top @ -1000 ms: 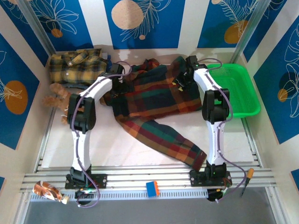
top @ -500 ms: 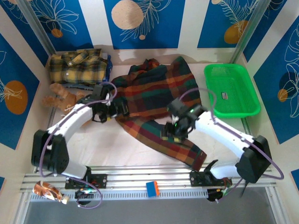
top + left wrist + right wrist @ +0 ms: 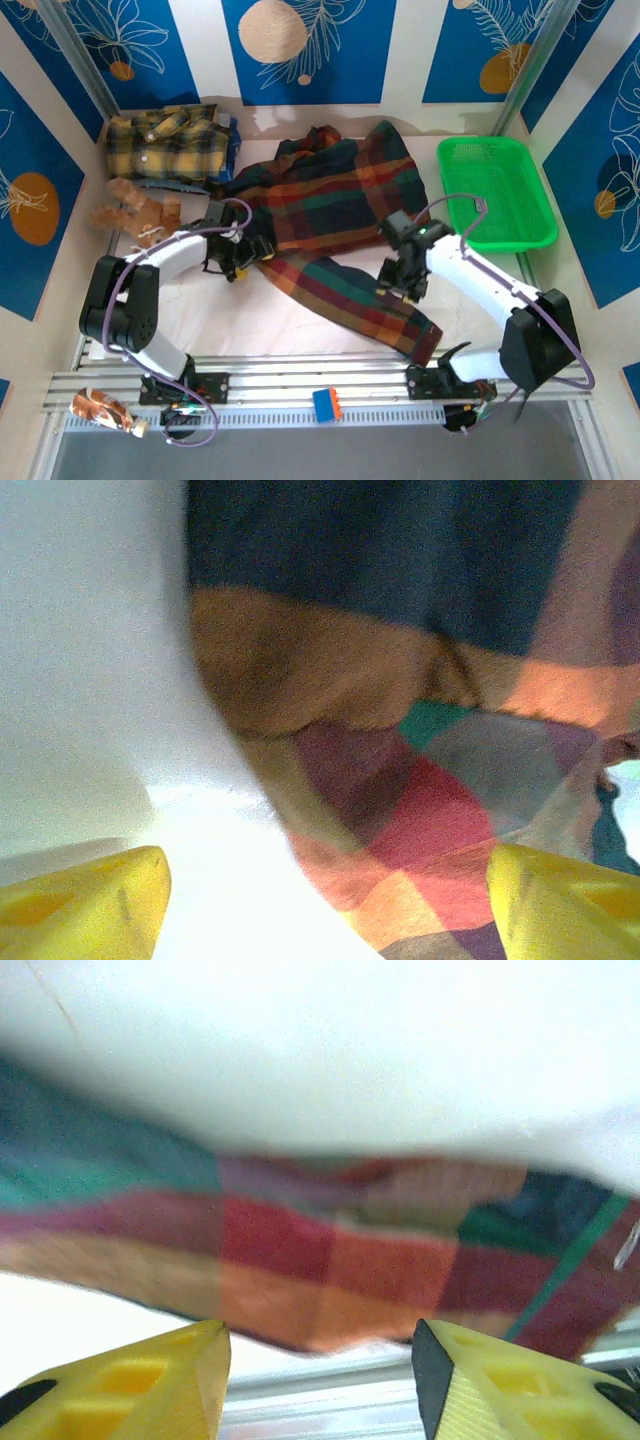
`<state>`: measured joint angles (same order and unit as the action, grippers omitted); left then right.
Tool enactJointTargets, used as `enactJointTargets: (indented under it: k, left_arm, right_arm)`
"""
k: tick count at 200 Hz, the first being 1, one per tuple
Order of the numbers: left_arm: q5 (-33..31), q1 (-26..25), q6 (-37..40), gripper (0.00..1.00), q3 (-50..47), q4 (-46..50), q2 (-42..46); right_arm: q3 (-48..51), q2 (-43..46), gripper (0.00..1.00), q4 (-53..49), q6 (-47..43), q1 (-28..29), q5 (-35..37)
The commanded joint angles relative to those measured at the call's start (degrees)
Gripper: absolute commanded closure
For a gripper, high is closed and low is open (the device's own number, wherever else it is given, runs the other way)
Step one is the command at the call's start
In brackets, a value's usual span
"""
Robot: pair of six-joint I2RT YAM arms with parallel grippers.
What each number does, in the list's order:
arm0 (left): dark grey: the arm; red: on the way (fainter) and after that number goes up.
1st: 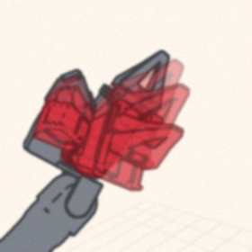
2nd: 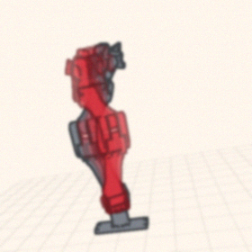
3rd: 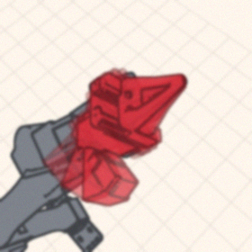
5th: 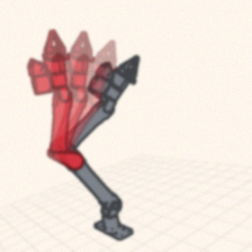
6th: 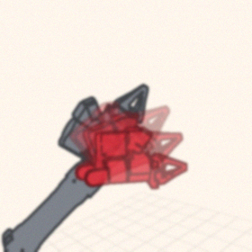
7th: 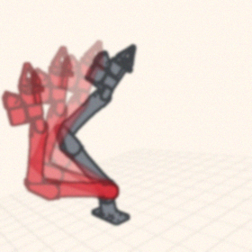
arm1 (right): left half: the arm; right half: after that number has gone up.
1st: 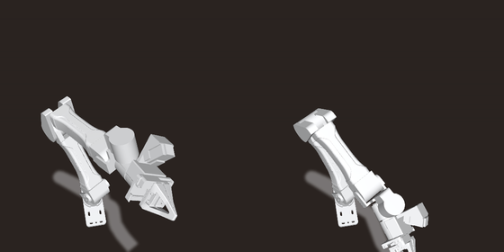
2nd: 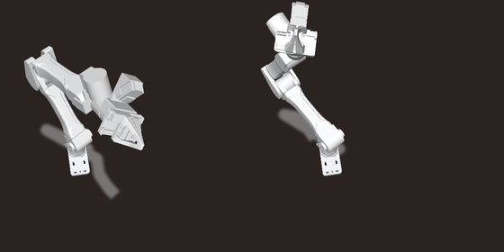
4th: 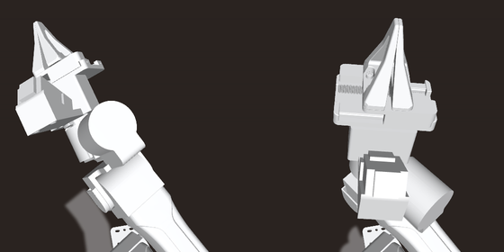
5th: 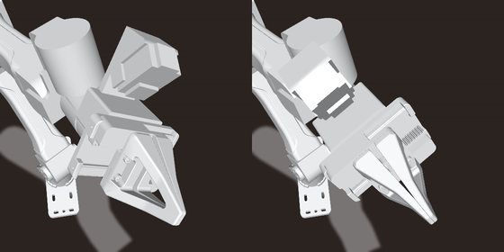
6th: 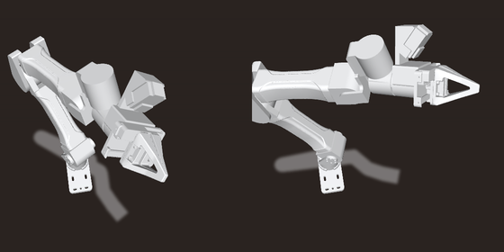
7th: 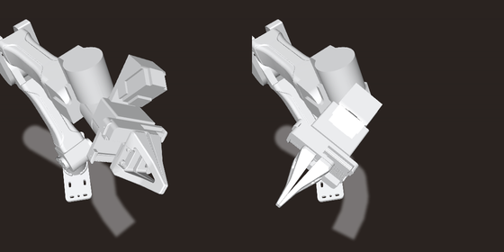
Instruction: Fold and stack the long sleeve shirts
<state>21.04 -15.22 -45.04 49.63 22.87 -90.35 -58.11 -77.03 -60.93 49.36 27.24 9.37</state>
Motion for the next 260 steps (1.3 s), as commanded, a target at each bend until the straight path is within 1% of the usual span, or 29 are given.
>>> enactJointTargets:
  k: [1,23,45,62,84,116,134,156,166,183,194,207,217,239,260]
  left_arm:
    - [2.2,0.2,-4.4,0.19,-3.1,-0.1,4.9]
    - [2.0,-1.7,-7.1,0.21,-6.1,0.8,8.7]
    - [1.1,-6.6,-11.2,0.25,-7.4,-1.0,9.9]
    - [-0.8,-10.3,-13.8,0.28,-7.7,-2.4,8.6]
    - [-2.0,-12.5,-17.2,0.36,-8.3,-6.2,6.9]
    - [-3.2,-14.8,-17.0,0.41,-4.8,-5.1,2.2]
    - [-4.7,-15.5,-16.7,0.43,-3.4,-2.8,0.2]
    - [-5.8,-16.0,-16.8,0.46,-1.4,-3.2,-3.7]
    - [-6.2,-16.5,-16.9,0.5,0.1,-3.6,-5.9]
    - [-6.2,-17.4,-16.2,0.6,3.1,-3.4,-9.3]
    - [-6.8,-17.7,-14.7,0.69,4.8,-1.4,-10.7]
    - [-7.8,-17.7,-13.2,0.84,4.9,0.4,-10.0]
    - [-9.3,-17.6,-11.9,0.91,4.5,2.8,-8.2]
    - [-13.2,-16.6,-9.2,0.97,1.9,7.8,-2.3]
    - [-15.5,-15.0,-7.6,1.0,-1.1,10.7,2.8]
  right_arm:
    - [-7.6,-4.6,0.47,2.2,-10.2,-6.9,-4.0]
    - [-13.6,-10.6,0.47,2.1,-14.9,-10.7,-5.4]
    - [-16.2,-14.6,0.47,3.2,-17.0,-12.7,-7.3]
    - [-17.2,-16.4,0.48,4.1,-17.7,-13.4,-8.4]
    - [-17.8,-17.9,0.48,4.7,-18.8,-13.7,-9.1]
    - [-18.0,-19.0,0.48,5.7,-20.1,-15.7,-10.4]
    - [-18.6,-19.5,0.48,5.9,-20.6,-17.1,-11.1]
    - [-19.8,-20.7,0.48,6.7,-21.1,-18.7,-11.7]
    - [-20.5,-21.6,0.48,6.7,-20.9,-19.5,-11.4]
    - [-21.7,-23.2,0.48,6.4,-20.0,-20.6,-9.2]
    - [-22.5,-24.0,0.48,6.1,-19.6,-20.8,-7.0]
    - [-23.2,-25.2,0.48,6.1,-19.4,-21.1,-4.6]
    - [-23.7,-26.4,0.48,5.9,-19.2,-21.4,-2.6]
    - [-22.8,-27.7,0.48,6.6,-18.5,-22.8,-0.8]
    - [-20.1,-26.9,0.48,9.5,-17.6,-24.6,-2.0]
